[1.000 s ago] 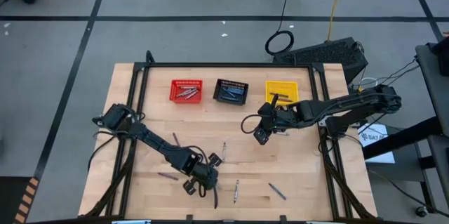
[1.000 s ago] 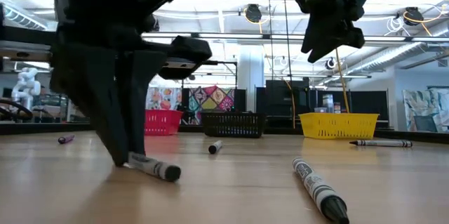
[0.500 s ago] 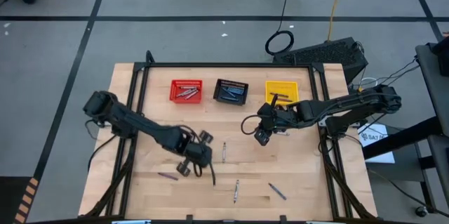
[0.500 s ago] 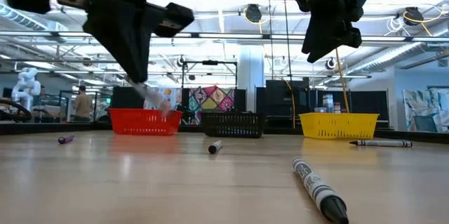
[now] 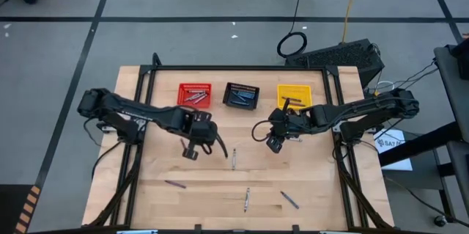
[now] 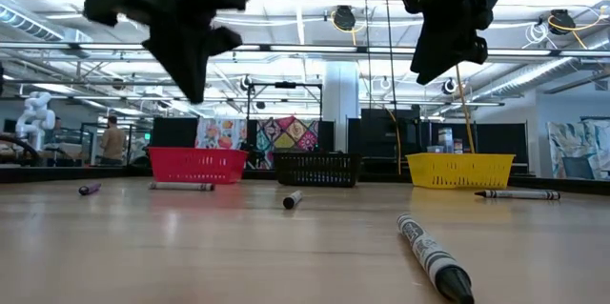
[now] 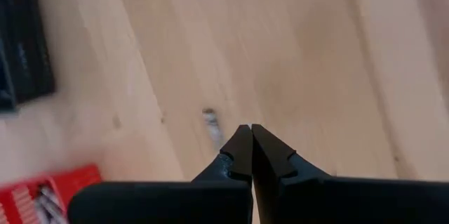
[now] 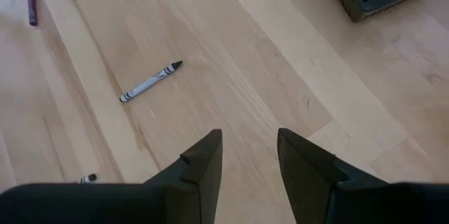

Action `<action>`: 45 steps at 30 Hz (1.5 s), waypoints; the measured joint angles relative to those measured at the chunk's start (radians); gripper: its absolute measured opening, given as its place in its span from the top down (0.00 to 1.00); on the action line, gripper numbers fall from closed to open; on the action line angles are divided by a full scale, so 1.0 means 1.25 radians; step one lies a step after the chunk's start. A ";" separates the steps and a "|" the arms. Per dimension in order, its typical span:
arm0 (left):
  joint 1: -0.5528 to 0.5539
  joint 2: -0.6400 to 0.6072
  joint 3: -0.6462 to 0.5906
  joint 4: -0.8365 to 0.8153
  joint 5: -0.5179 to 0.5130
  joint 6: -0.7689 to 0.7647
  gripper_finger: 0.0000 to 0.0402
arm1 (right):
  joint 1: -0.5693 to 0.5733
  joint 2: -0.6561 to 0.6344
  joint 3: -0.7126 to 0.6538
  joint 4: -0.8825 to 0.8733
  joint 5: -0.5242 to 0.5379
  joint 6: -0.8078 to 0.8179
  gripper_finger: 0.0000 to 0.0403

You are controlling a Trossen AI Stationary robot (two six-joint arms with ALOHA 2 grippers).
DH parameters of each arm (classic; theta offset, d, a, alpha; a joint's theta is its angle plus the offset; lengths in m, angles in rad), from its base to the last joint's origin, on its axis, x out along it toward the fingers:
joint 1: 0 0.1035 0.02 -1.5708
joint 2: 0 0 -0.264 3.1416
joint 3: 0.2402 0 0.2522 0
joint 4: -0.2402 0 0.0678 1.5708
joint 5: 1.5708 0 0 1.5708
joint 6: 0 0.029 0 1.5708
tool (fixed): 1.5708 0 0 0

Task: Sort crayons
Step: Put the gray crayon into the red bin

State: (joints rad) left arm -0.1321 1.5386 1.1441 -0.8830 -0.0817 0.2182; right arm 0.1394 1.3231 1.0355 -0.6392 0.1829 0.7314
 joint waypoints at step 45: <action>0.219 0.000 -0.110 0.159 0.133 0.069 0.91 | 0.000 0.000 0.000 0.000 0.043 0.002 0.69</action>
State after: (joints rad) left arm 0.1419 1.5391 1.0061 -0.6838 0.0850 0.3041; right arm 0.1394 1.3231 1.0355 -0.6396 0.2371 0.7343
